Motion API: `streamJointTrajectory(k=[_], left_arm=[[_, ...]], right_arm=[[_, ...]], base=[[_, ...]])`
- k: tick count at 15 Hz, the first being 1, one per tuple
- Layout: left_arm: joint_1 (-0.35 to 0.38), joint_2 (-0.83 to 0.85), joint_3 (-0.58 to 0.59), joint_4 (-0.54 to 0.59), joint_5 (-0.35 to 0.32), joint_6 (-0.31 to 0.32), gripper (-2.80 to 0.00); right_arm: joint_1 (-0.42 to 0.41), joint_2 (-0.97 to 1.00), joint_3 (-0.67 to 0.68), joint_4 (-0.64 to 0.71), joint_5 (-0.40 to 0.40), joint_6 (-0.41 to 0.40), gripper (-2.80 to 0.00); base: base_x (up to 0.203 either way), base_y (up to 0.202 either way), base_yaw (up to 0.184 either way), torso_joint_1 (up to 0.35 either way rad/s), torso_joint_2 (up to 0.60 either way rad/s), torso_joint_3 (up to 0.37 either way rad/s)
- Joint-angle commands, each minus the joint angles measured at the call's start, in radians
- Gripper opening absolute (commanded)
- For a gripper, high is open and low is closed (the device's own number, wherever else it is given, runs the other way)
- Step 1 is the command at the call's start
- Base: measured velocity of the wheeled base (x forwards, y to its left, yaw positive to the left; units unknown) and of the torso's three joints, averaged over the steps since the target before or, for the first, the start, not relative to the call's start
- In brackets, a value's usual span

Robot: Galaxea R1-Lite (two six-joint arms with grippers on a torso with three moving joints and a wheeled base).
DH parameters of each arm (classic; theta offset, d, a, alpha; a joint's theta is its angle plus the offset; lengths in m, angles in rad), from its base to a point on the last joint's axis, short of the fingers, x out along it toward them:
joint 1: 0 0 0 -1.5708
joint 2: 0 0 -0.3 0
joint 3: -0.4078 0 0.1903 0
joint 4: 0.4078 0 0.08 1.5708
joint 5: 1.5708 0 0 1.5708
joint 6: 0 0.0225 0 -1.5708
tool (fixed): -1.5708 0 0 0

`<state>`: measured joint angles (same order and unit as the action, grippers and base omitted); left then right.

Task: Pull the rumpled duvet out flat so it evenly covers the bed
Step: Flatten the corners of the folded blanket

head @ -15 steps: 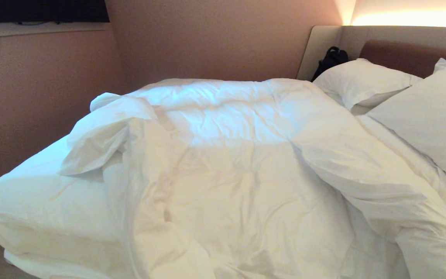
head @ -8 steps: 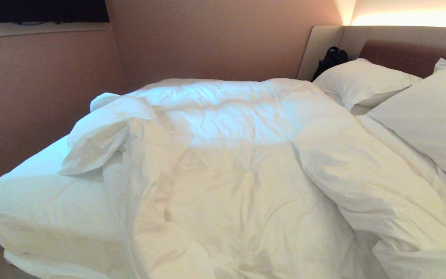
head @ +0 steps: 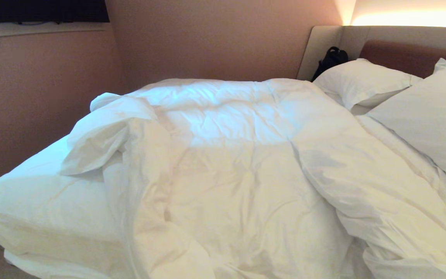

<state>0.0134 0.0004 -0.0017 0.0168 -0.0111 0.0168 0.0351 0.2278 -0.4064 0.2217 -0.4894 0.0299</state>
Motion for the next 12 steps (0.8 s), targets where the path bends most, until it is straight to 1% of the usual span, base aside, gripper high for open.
streamJointTrajectory(k=[1,4,7,10,12], left_arm=[[0.000,0.000,0.000,0.000,-0.001,0.000,-2.80],[0.000,0.000,0.000,0.000,0.000,0.000,-2.80],[0.000,0.000,0.000,0.000,-0.001,0.000,-2.80],[0.000,0.000,0.000,0.000,-0.001,0.000,-2.80],[0.000,0.000,0.000,0.000,-0.001,0.000,-2.80]], right_arm=[[0.002,0.076,-0.084,0.002,-0.006,0.069,0.00],[0.002,0.189,-0.205,0.012,-0.013,0.218,0.00],[0.002,0.308,-0.328,0.102,-0.016,0.418,0.00],[0.002,0.423,-0.358,0.140,-0.015,0.530,0.00],[0.002,0.503,-0.346,0.147,-0.005,0.589,0.00]], base=[[0.000,0.000,0.000,0.000,0.00,0.000],[0.000,0.000,0.000,0.000,0.00,0.000],[0.000,0.000,0.000,0.000,0.00,0.000],[0.000,0.000,0.000,0.000,0.00,0.000],[0.000,0.000,0.000,0.000,0.00,0.000]])
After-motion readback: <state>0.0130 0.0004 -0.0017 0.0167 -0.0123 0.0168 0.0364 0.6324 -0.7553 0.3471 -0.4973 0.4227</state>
